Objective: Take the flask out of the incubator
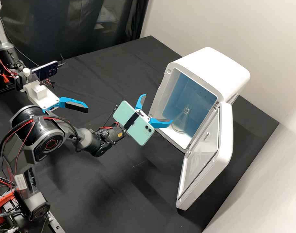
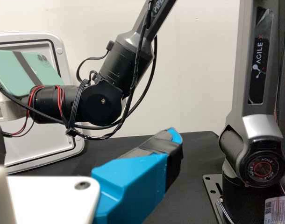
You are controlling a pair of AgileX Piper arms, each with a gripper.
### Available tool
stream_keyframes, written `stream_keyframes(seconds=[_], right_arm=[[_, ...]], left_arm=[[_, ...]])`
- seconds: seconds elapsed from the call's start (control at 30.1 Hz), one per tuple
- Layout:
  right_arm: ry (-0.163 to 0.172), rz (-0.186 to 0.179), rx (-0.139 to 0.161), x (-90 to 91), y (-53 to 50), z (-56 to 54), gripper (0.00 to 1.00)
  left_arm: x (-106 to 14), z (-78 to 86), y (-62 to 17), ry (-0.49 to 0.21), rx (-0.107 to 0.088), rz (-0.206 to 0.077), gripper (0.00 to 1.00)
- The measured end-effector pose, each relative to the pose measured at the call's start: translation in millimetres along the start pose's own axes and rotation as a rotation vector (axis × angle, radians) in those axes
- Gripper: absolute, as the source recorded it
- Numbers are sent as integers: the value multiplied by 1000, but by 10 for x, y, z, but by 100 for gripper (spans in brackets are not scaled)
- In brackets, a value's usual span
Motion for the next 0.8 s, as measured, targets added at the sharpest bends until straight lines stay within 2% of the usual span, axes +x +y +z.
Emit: stream_keyframes(seconds=[0.37, 0.47, 0.63, 0.8], right_arm=[[0, 0, 0, 0, 0, 0, 100], [0, 0, 0, 0, 0, 0, 100], [0, 0, 0, 0, 0, 0, 100], [0, 0, 0, 0, 0, 0, 100]], left_arm=[[0, 0, 0, 0, 0, 0, 100], [8, -5, -26, 1, 0, -9, 100], [11, -39, -148, 13, -1, -51, 100], [-40, -213, -334, 72, -5, -119, 100]])
